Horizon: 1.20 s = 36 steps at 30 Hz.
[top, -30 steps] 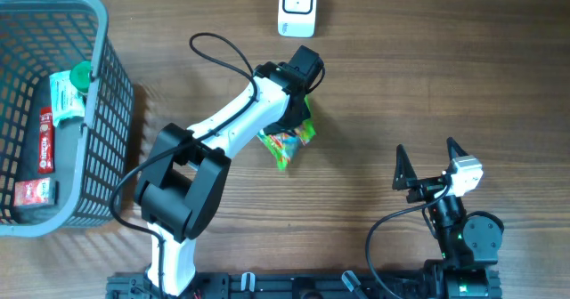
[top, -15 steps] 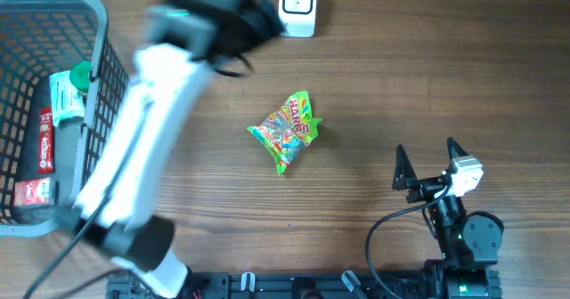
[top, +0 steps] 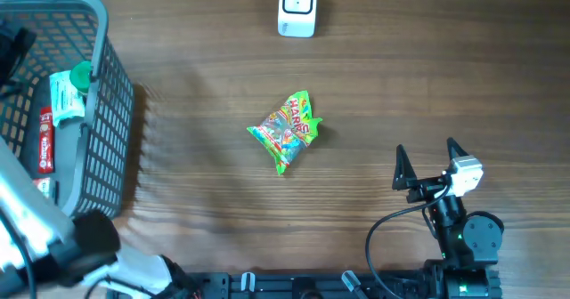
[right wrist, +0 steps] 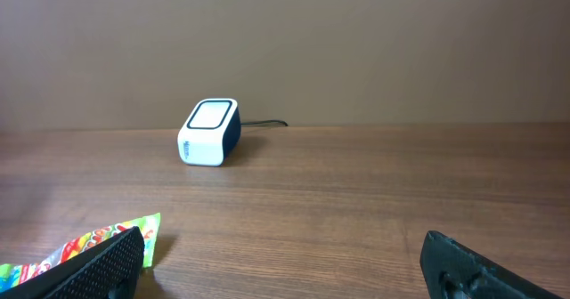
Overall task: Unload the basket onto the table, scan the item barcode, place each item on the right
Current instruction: 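Reach the left gripper into the basket and grasp the green-lid jar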
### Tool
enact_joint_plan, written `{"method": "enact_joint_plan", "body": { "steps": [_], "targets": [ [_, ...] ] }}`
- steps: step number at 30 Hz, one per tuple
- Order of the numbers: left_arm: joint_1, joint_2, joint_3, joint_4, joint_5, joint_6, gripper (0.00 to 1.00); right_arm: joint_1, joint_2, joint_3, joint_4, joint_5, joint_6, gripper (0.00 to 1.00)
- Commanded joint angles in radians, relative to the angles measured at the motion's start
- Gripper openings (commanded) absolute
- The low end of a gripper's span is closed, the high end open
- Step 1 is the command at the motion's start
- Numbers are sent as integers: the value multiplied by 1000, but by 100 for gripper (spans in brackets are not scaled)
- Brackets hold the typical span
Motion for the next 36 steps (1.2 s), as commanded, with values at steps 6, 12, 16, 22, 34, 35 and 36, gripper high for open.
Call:
{"method": "enact_joint_plan", "body": {
  "steps": [6, 12, 16, 22, 34, 35, 36],
  "targets": [
    [2, 168, -6, 33, 68, 341, 96, 5, 2, -1, 3, 10, -9, 100],
    [-5, 200, -34, 120, 93, 451, 96, 5, 2, -1, 3, 10, -9, 100],
    [-9, 200, -93, 187, 127, 533, 96, 5, 2, -1, 3, 10, -9, 100],
    [-10, 200, -288, 338, 127, 587, 100, 5, 2, -1, 3, 10, -9, 100],
    [-21, 200, -649, 726, 206, 837, 100, 5, 2, -1, 3, 10, -8, 100],
    [-22, 200, -668, 753, 220, 855, 100, 5, 2, -1, 3, 10, -8, 100],
    [-22, 200, -683, 776, 232, 872, 100, 5, 2, -1, 3, 10, -9, 100]
  ]
}}
